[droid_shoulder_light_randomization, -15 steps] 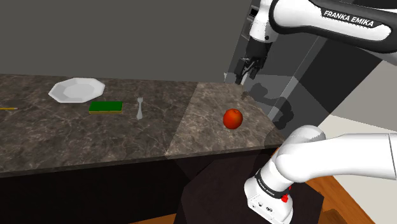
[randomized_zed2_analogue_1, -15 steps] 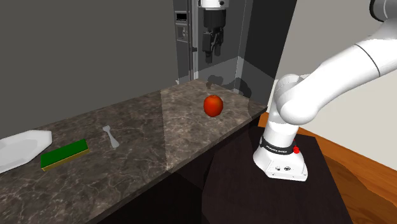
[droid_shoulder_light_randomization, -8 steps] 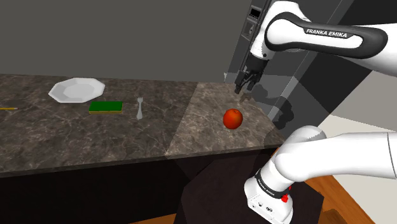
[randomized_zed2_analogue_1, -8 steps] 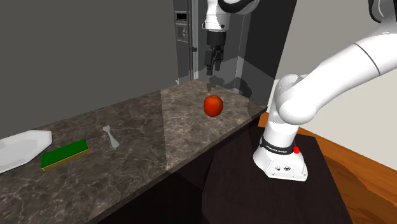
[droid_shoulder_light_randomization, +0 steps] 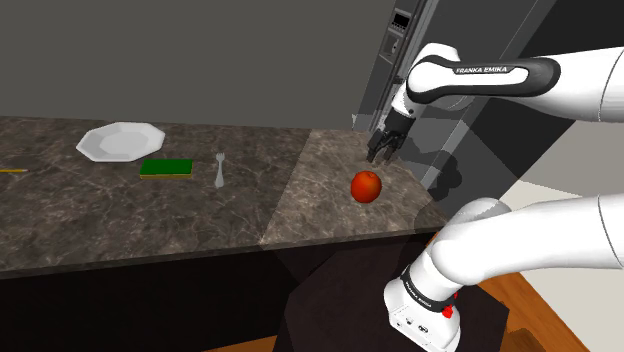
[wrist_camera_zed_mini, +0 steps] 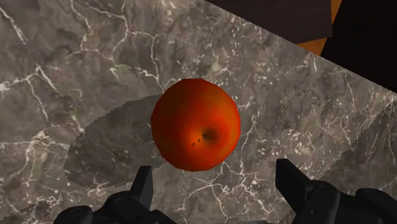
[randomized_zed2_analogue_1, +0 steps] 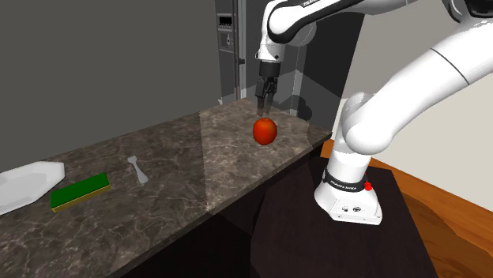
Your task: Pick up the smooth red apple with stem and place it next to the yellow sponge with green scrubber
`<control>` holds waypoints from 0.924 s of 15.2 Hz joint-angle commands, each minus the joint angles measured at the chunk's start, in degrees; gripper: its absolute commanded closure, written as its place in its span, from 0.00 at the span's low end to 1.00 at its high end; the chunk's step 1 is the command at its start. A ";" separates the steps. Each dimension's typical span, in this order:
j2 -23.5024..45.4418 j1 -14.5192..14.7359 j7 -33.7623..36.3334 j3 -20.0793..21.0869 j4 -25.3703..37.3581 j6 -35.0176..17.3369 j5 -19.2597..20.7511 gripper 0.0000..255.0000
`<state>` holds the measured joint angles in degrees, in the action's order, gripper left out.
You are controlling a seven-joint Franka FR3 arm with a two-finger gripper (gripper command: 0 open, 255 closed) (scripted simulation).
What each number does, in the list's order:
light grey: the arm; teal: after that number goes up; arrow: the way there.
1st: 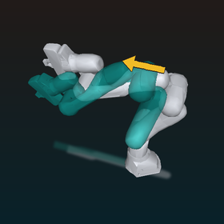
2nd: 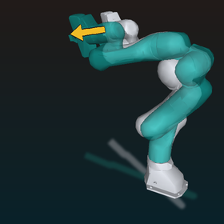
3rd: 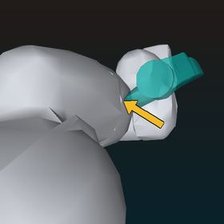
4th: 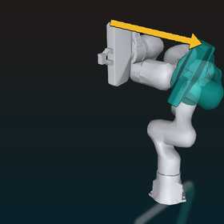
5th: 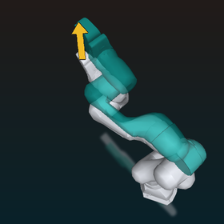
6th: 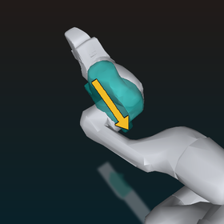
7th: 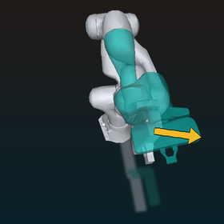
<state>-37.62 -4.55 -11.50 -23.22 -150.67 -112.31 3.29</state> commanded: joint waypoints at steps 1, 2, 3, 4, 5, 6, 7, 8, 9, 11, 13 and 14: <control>0.79 0.18 -0.23 -0.37 -1.23 -2.03 -0.15 0.00; 1.05 0.24 -0.26 -0.45 -1.85 -2.91 -0.16 0.00; 1.33 0.30 -0.30 -0.54 -2.46 -3.79 -0.18 0.00; 1.62 0.37 -0.35 -0.63 -3.06 -4.68 -0.21 0.00; 2.13 0.49 -0.43 -0.78 -3.99 -6.10 -0.26 0.00; 2.11 0.48 -0.43 -0.78 -4.00 -6.10 -0.26 0.00; 2.13 0.49 -0.43 -0.78 -3.99 -6.10 -0.26 0.00; 2.13 0.49 -0.43 -0.78 -3.99 -6.10 -0.26 0.00; 2.13 0.49 -0.43 -0.78 -3.99 -6.10 -0.26 0.00; 2.13 0.49 -0.43 -0.78 -3.99 -6.10 -0.26 0.00; 2.12 0.49 -0.43 -0.78 -3.99 -6.09 -0.26 0.00; 2.12 0.49 -0.43 -0.78 -3.99 -6.09 -0.26 1.00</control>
<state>-35.49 -4.06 -11.93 -23.99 -154.66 -118.41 3.03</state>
